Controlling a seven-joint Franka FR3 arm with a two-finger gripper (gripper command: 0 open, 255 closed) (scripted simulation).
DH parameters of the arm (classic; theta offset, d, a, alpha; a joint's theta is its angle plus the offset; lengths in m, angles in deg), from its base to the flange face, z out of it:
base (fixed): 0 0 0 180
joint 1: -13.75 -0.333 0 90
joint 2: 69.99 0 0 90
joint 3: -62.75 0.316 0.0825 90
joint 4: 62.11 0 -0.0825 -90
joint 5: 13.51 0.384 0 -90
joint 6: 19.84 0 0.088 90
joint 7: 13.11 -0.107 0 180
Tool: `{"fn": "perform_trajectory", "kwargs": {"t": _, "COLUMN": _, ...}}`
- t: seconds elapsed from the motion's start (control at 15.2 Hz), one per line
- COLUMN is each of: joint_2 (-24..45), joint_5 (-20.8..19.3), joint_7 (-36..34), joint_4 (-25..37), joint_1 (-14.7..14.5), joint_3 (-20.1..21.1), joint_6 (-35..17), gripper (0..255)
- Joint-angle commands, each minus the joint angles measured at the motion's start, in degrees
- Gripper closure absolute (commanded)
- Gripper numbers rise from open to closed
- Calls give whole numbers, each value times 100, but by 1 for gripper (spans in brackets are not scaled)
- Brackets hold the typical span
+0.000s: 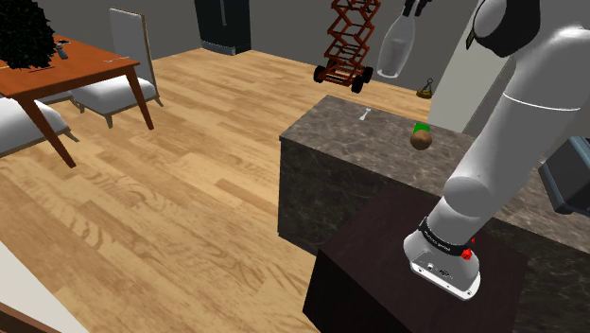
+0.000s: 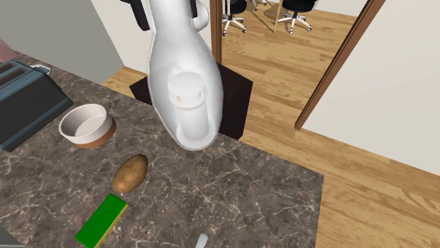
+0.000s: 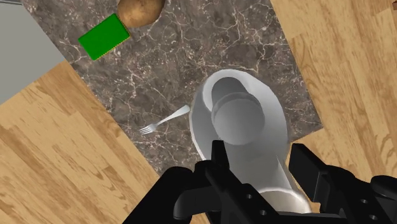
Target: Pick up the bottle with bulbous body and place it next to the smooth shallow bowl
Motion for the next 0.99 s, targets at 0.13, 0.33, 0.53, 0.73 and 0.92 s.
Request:
{"fn": "perform_trajectory", "kwargs": {"t": 0.13, "joint_2": -958, "joint_5": -528, "joint_7": 69, "joint_4": -1039, "joint_1": -105, "joint_3": 18, "joint_6": -221, "gripper": 255}}
{"fn": "perform_trajectory", "kwargs": {"t": 0.33, "joint_2": -1563, "joint_5": -844, "joint_7": 150, "joint_4": -1605, "joint_1": -64, "joint_3": 38, "joint_6": -269, "gripper": 255}}
{"fn": "perform_trajectory", "kwargs": {"t": 0.53, "joint_2": -2103, "joint_5": -1117, "joint_7": 260, "joint_4": -2058, "joint_1": 32, "joint_3": 50, "joint_6": -256, "gripper": 255}}
{"fn": "perform_trajectory", "kwargs": {"t": 0.73, "joint_2": -2588, "joint_5": -1359, "joint_7": 406, "joint_4": -2417, "joint_1": 160, "joint_3": 43, "joint_6": -196, "gripper": 255}}
{"fn": "perform_trajectory", "kwargs": {"t": 0.92, "joint_2": -3023, "joint_5": -1579, "joint_7": 586, "joint_4": -2696, "joint_1": 304, "joint_3": 11, "joint_6": -100, "gripper": 255}}
